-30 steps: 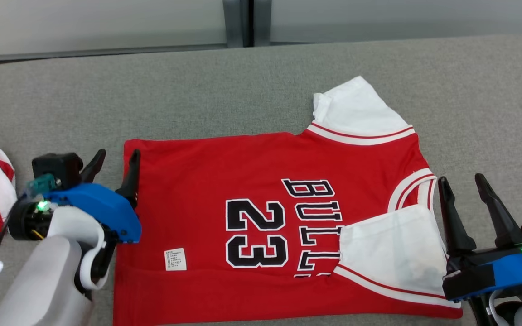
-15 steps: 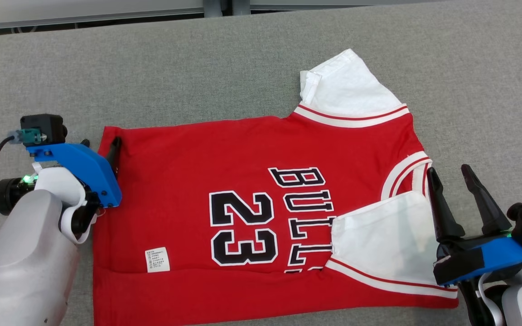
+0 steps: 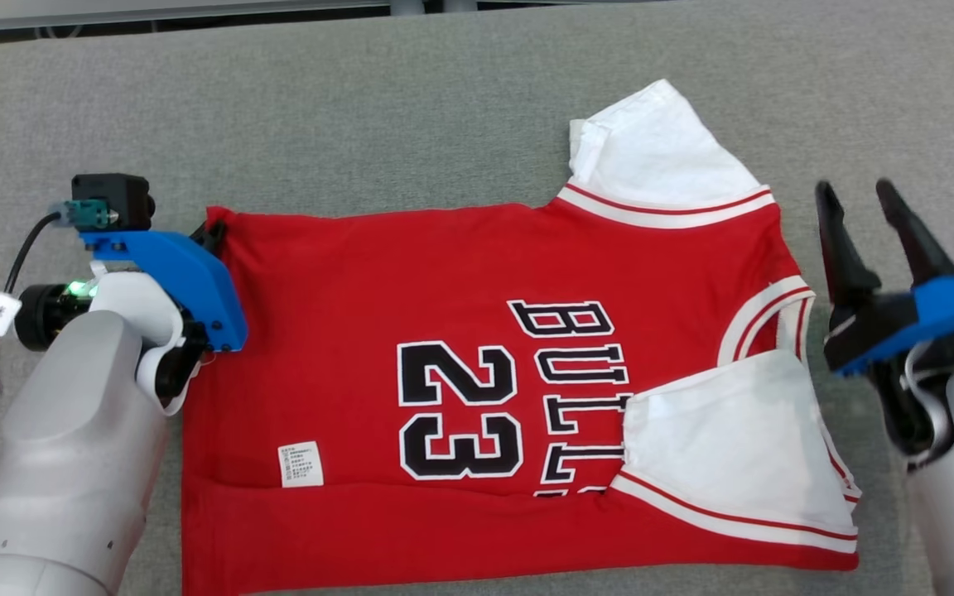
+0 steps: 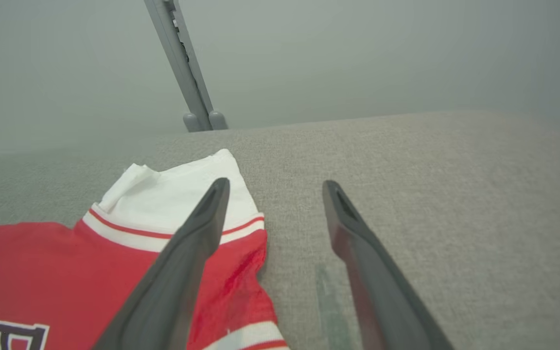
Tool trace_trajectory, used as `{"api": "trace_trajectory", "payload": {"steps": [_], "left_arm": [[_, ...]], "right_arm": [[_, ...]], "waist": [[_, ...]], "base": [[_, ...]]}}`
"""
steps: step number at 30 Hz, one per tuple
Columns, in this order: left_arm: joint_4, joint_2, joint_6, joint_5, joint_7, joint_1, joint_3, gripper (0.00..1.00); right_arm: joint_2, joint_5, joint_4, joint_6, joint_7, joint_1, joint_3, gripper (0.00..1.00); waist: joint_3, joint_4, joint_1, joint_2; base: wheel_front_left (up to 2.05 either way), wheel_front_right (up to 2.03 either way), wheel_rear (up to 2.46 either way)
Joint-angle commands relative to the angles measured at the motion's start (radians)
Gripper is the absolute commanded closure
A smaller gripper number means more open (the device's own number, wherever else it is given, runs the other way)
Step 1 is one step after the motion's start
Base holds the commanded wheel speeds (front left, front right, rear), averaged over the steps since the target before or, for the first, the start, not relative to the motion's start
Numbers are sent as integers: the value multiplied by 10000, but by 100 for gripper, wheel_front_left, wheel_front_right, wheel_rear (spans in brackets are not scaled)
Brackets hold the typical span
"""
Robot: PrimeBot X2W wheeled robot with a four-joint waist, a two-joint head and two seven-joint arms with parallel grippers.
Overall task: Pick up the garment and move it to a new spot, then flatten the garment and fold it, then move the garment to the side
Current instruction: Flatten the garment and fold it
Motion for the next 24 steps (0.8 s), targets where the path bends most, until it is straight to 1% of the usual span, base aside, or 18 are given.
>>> {"api": "trace_trajectory", "payload": {"steps": [1,7,12,18,23,24], "left_arm": [[76,-110,-61,43,-141,-321,-80,100],[227,-476,-67,-43,-438,-1000,-232,100],[362,-716,-34,-72,-662,-1521,-379,100],[552,-929,-27,-177,-870,-1850,-600,100],[634,-934,-2,-384,-969,-1882,-813,100],[653,-927,0,-447,-984,-1853,-851,100]], "right_arm": [[-247,185,586,1,65,-793,186,0],[-557,579,2505,1,439,-2955,1043,0],[-640,660,3861,1,651,-4607,1694,0],[-712,760,5422,1,975,-6027,2226,0],[-572,1035,6326,2,1432,-6635,2738,0],[-568,1190,6480,2,1571,-6698,2800,53]], "waist": [[198,215,0,-2],[931,819,0,-2],[1640,1255,0,-2],[2107,1566,0,-2],[2144,1625,0,-2],[2109,1620,0,-2]], "base": [[0,0,0],[0,0,0],[0,0,0],[0,0,0],[0,0,0],[0,0,0]]}}
